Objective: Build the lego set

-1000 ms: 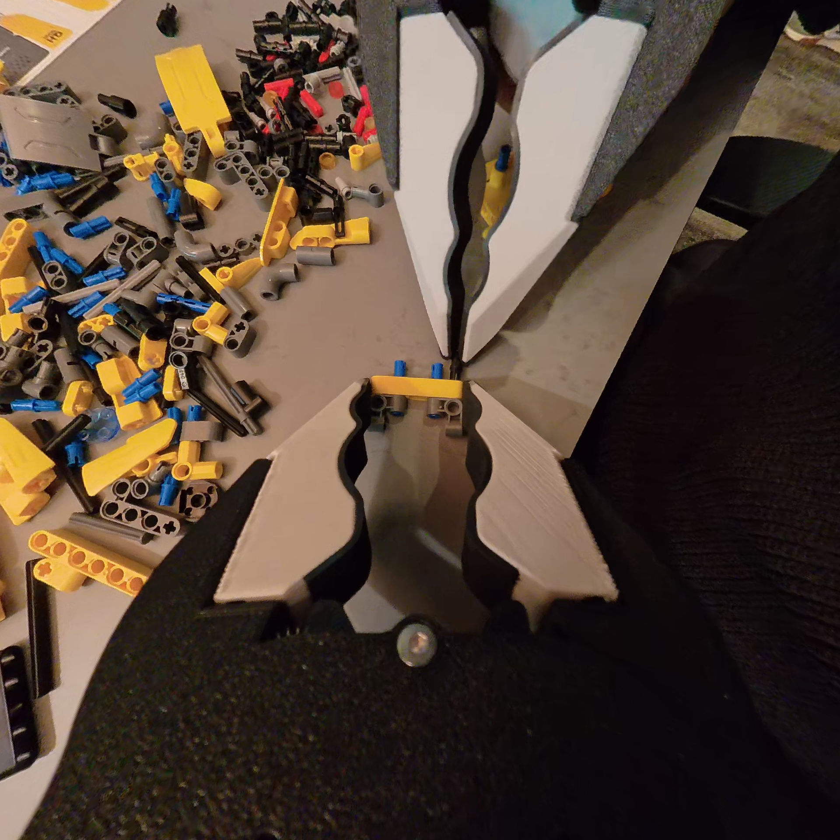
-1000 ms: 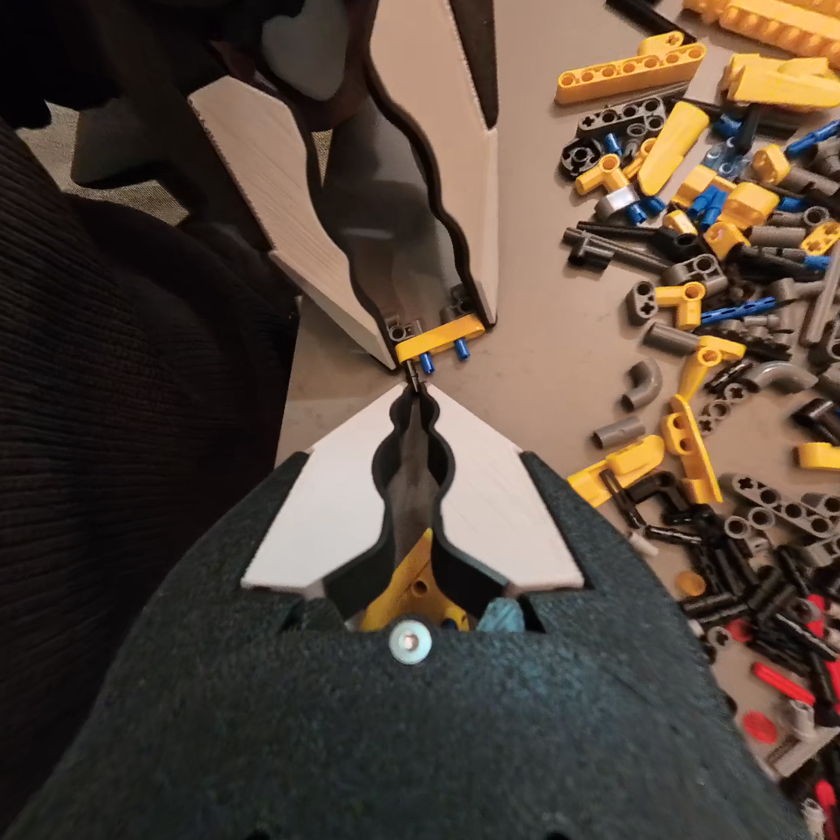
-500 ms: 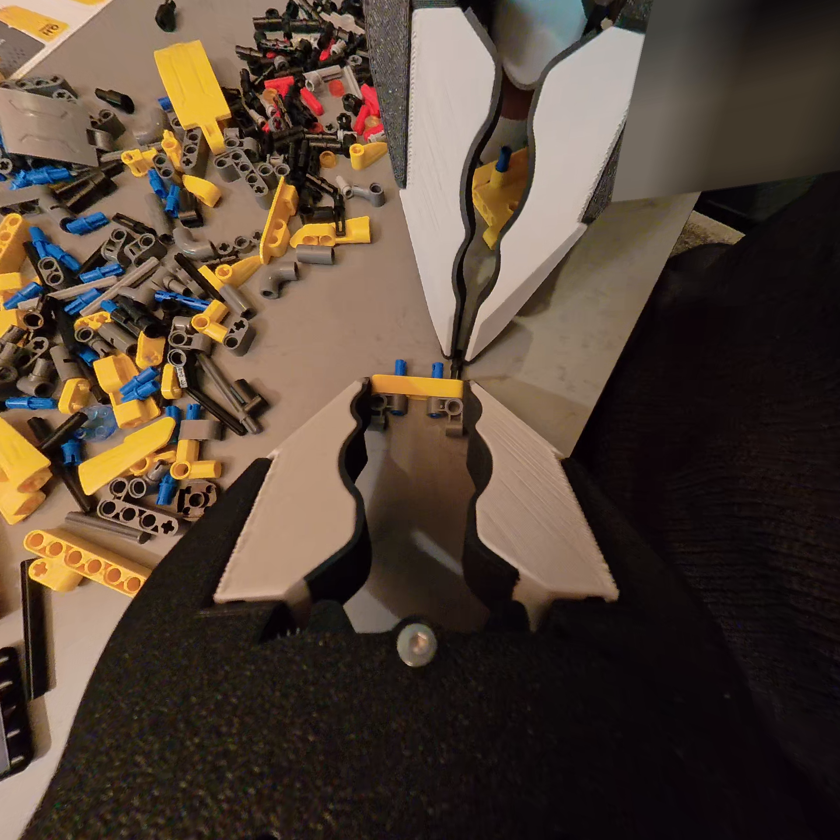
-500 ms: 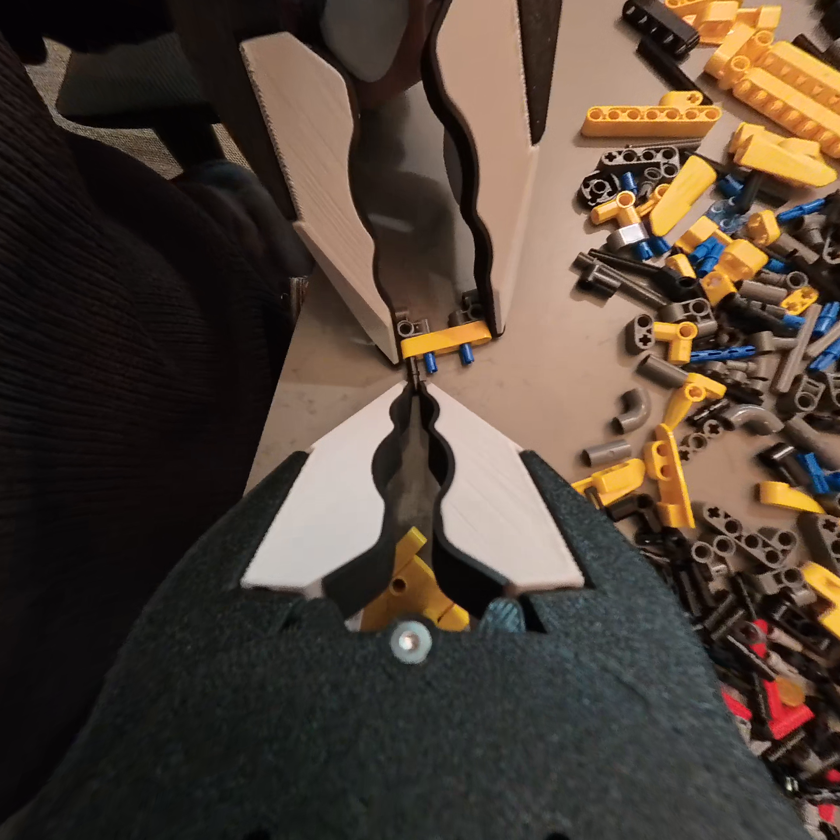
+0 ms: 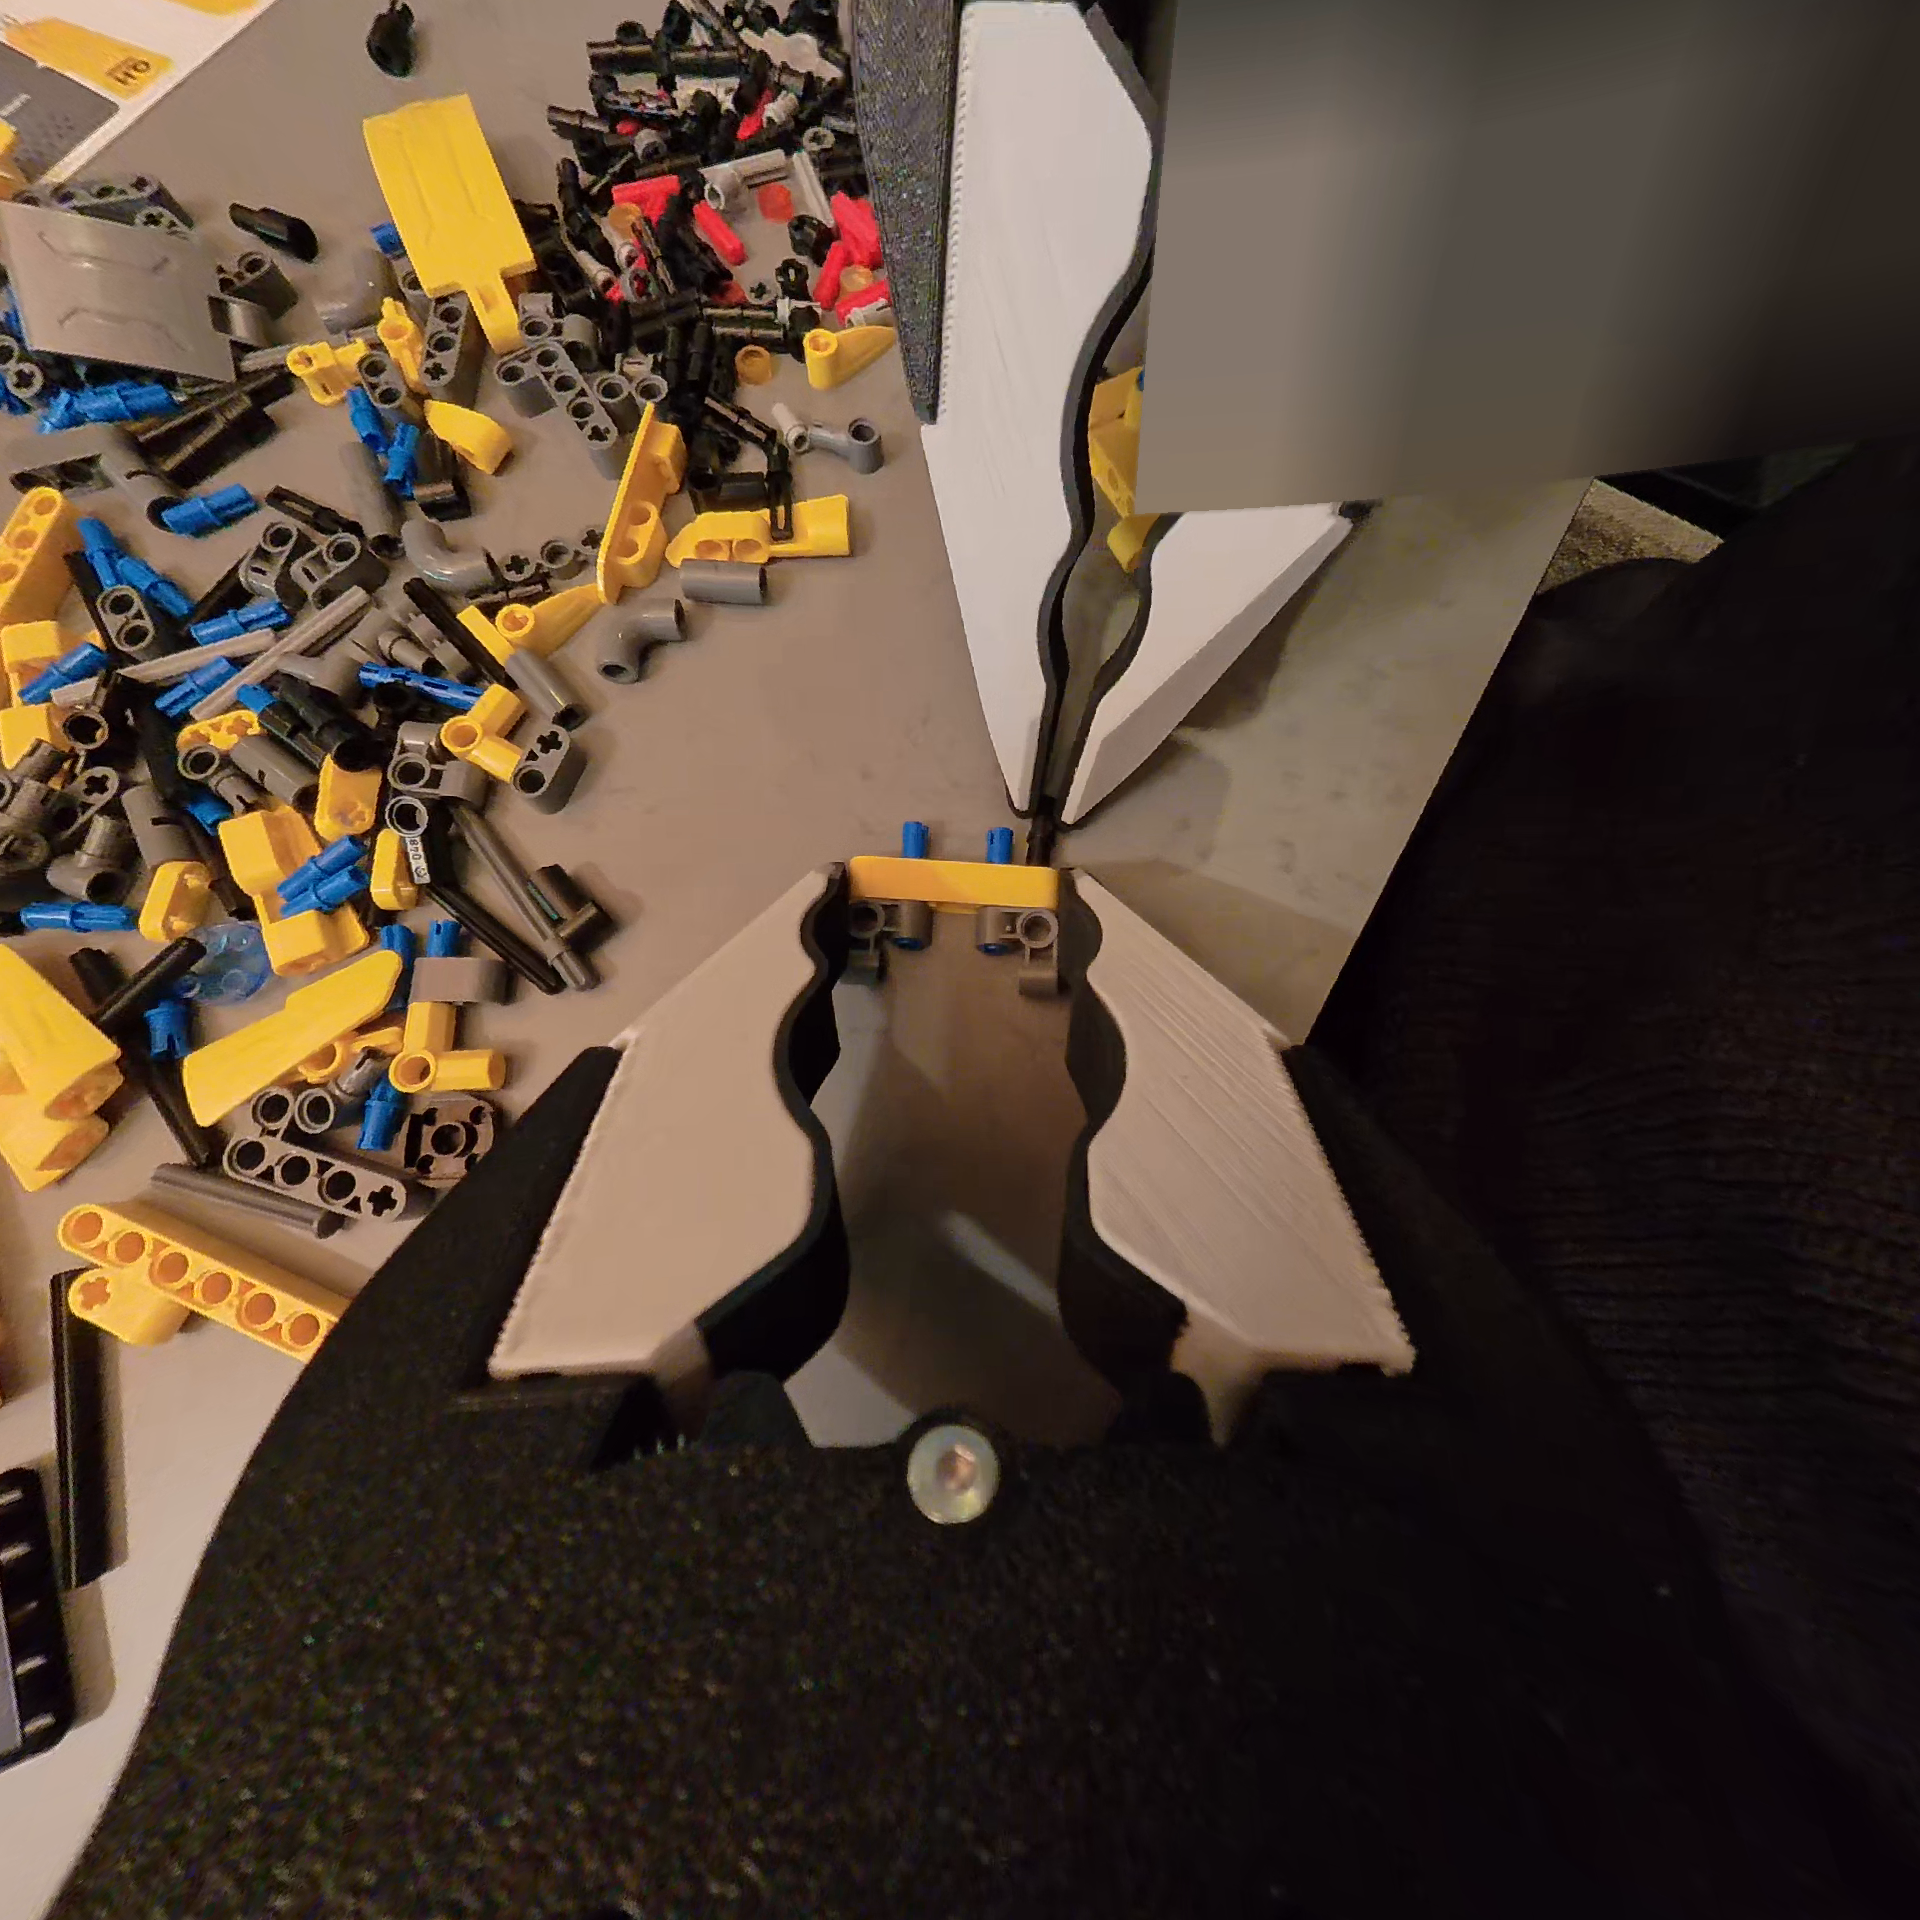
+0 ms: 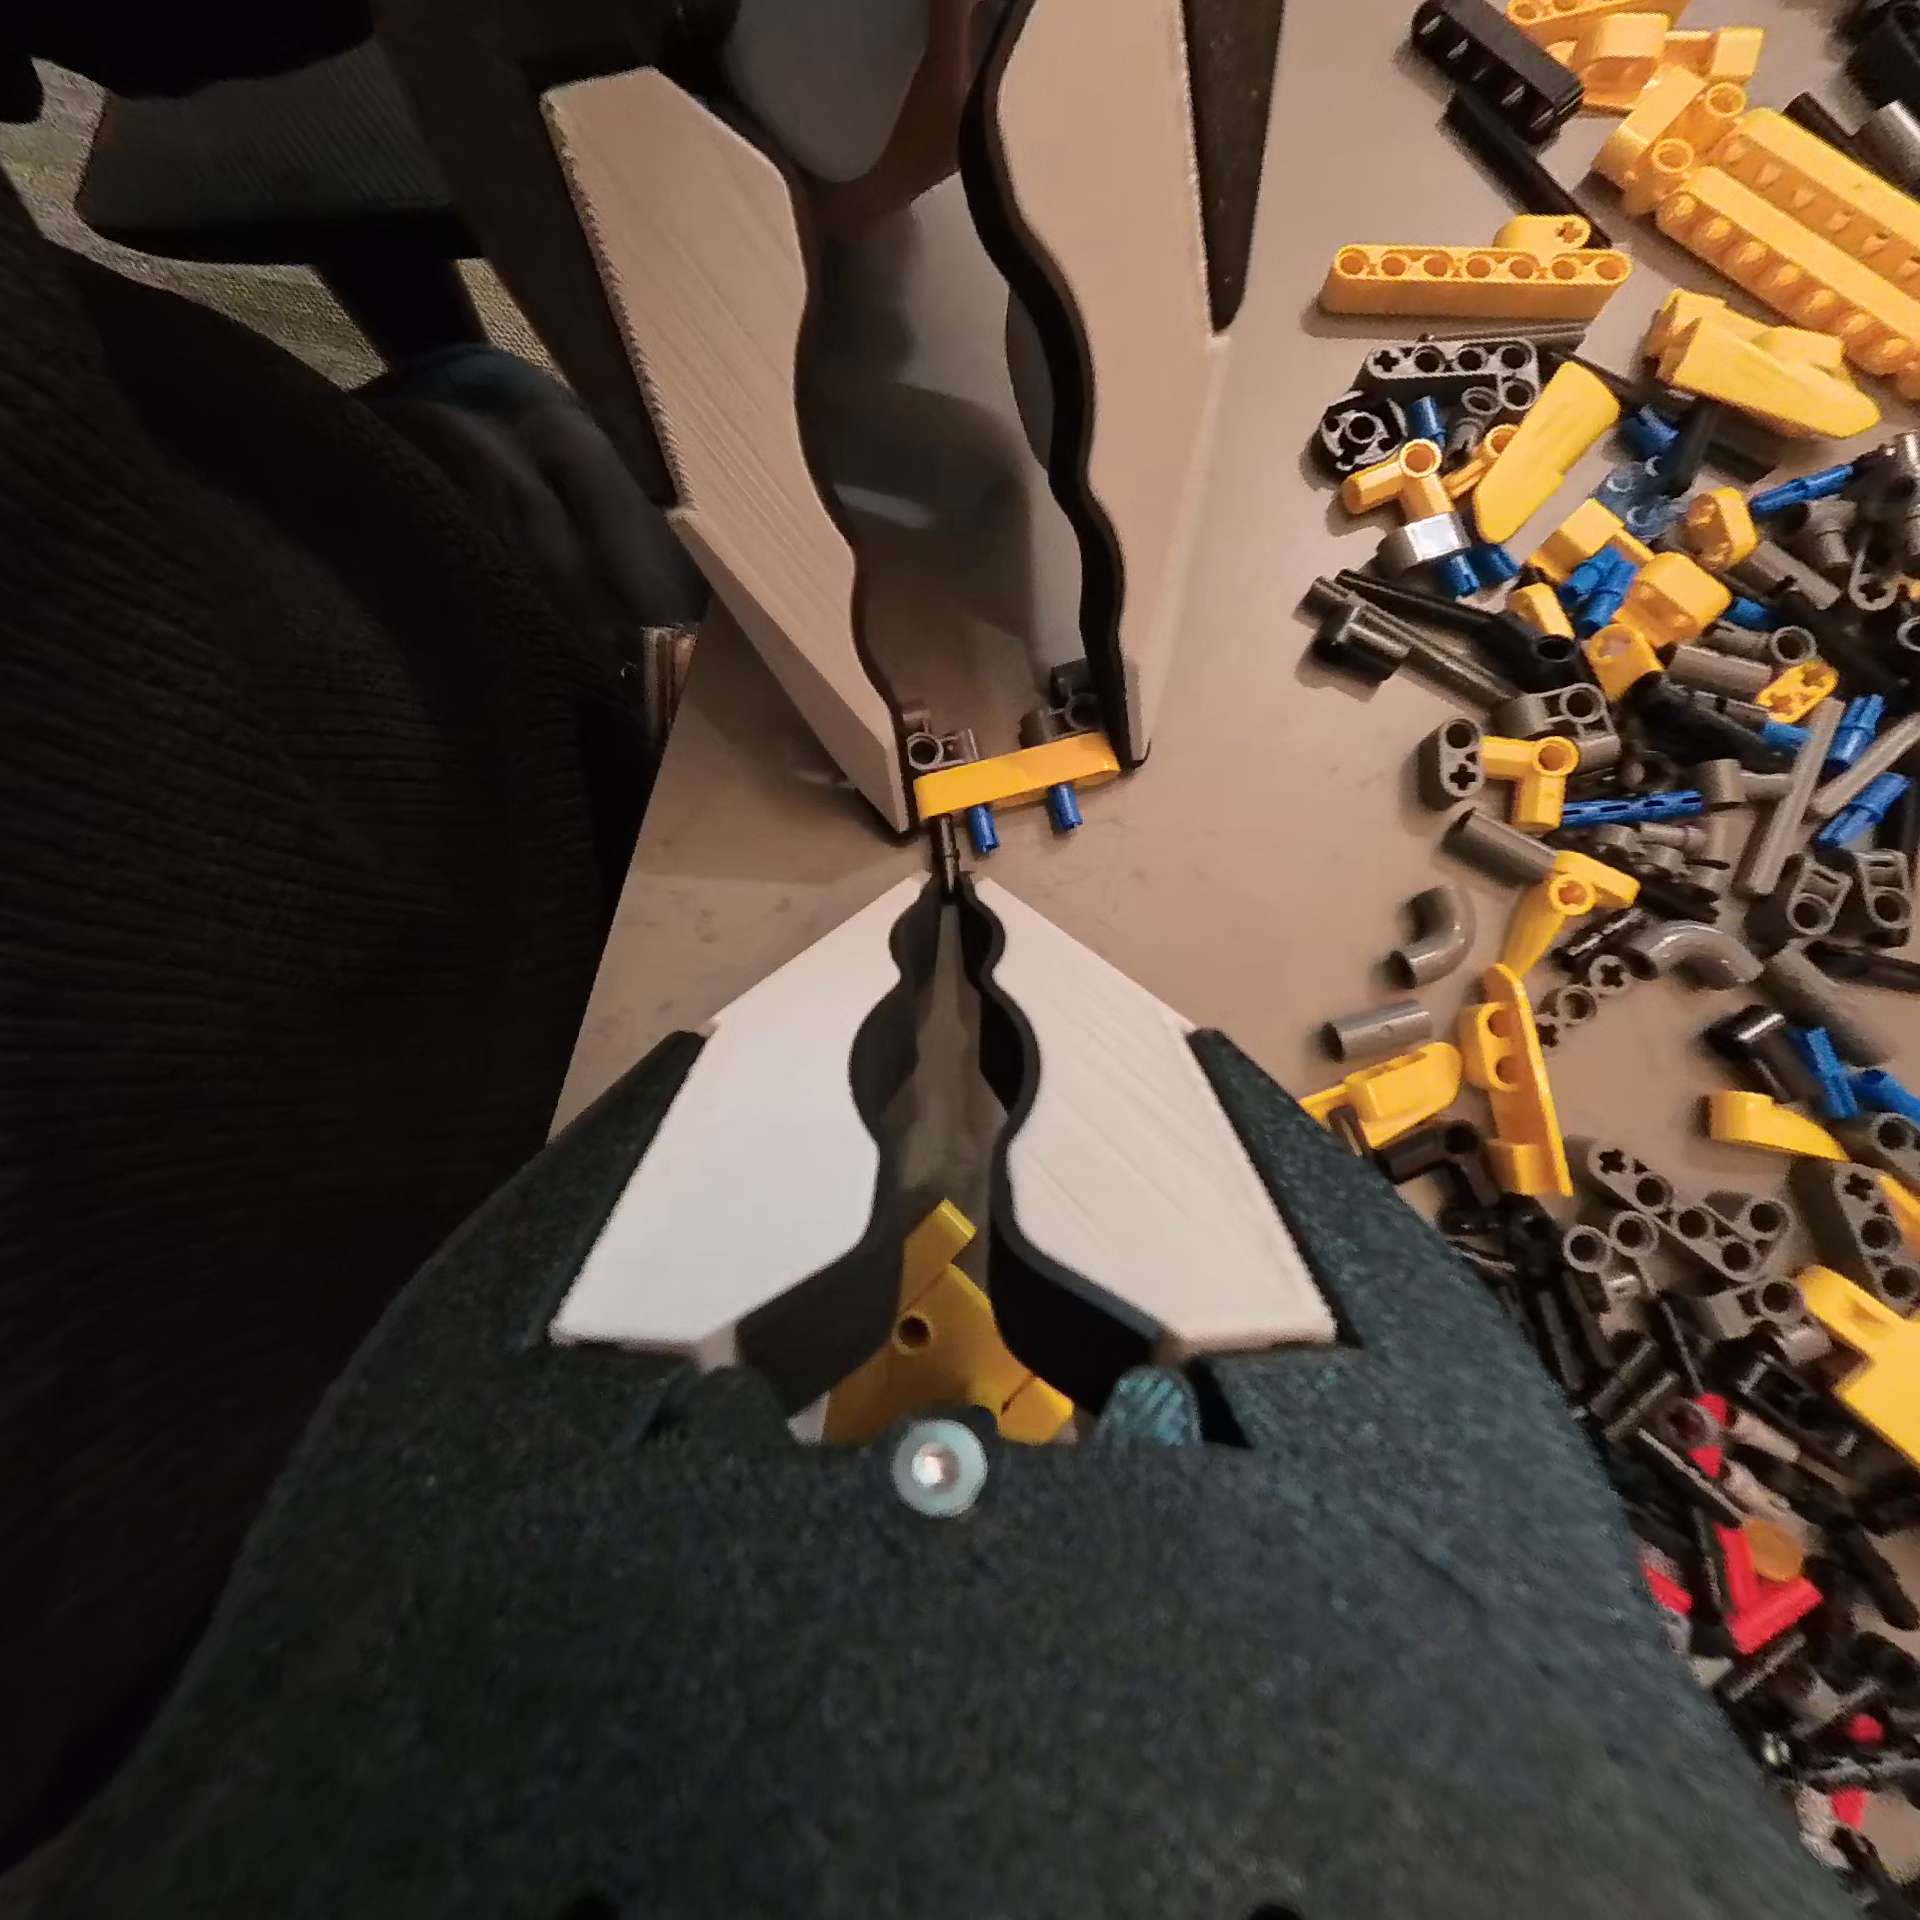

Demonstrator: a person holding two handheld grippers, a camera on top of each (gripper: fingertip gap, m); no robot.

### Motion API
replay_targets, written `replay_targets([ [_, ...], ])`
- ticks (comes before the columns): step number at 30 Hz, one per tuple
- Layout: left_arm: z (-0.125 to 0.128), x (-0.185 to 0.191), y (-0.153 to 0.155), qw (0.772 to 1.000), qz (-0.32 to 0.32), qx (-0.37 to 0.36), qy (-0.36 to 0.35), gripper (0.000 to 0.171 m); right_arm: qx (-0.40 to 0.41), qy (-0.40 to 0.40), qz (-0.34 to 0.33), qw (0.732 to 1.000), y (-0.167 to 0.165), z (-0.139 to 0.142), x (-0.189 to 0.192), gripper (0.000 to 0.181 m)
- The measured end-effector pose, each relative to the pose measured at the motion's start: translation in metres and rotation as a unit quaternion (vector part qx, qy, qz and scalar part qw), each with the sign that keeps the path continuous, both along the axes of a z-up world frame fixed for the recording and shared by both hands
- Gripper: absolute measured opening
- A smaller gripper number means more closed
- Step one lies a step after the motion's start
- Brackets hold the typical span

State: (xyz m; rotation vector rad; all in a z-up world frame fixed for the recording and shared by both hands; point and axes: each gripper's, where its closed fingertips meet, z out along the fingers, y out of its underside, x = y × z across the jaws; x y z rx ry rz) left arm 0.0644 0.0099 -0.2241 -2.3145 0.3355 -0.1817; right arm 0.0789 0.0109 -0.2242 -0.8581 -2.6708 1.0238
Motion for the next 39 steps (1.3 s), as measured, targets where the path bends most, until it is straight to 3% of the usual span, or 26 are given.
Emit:
replay_targets([
  [9, -0.0001, 0.0002, -0.0001, 1.0, -0.001, 0.001, 0.0, 0.04, -0.036, -0.004, 0.02, 0.999, -0.0012, 0.0011, 0.0008, 0.003],
  [17, -0.0001, 0.0004, -0.0003, 1.0, -0.002, 0.004, 0.004, 0.04, -0.131, -0.113, -0.021, 0.985, -0.0015, 0.0018, 0.0005, 0.003],
  [23, -0.0001, 0.0006, -0.0003, 1.0, -0.004, 0.004, 0.004, 0.04, -0.125, -0.105, -0.008, 0.986, -0.0016, 0.0015, -0.0003, 0.003],
  [30, -0.0001, 0.0005, -0.0001, 1.0, -0.004, 0.004, 0.001, 0.04, -0.044, -0.009, 0.058, 0.997, -0.002, 0.0005, 0.0013, 0.003],
  [36, -0.0001, 0.0007, -0.0001, 1.0, -0.004, 0.006, 0.0, 0.04, -0.062, -0.03, 0.058, 0.996, -0.0024, 0.0008, 0.0005, 0.002],
  [39, 0.0, 0.0006, -0.0002, 1.0, -0.004, 0.006, 0.001, 0.04, -0.066, -0.065, 0.026, 0.995, -0.0025, 0.0009, 0.0001, 0.002],
])
